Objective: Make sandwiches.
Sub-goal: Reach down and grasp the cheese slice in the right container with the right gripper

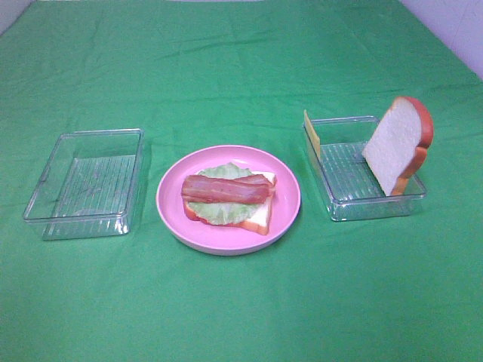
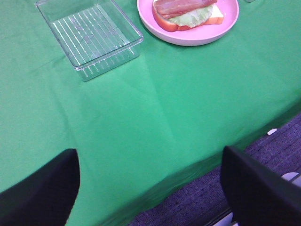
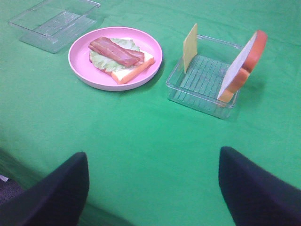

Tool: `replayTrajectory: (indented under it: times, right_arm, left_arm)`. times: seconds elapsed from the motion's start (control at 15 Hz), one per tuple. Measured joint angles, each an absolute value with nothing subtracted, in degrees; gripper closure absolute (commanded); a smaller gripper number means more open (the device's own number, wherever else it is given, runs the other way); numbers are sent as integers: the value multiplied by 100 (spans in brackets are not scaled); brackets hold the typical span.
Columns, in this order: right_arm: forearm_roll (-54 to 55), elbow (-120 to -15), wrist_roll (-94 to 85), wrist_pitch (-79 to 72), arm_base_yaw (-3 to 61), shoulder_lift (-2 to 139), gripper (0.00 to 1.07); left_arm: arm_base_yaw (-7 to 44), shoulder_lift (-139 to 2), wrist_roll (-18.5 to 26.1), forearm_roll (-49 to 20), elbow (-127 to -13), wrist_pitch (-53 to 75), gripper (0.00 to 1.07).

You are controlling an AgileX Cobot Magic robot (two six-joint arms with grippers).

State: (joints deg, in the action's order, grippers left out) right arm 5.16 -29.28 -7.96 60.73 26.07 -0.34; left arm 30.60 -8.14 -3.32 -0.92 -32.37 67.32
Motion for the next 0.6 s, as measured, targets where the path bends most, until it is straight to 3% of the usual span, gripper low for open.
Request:
replayTrajectory:
  times: [0.53,0.6]
  right_arm:
    - [516,-2928,-796,6073,2607,-34,35]
    - [504,-2928,-796,6073,2607,-34,35]
  left_arm:
    - [3060,-418,-241,-120,-2865,6068,29]
    - [3060,-418,-74,-126,-2865,6068,29]
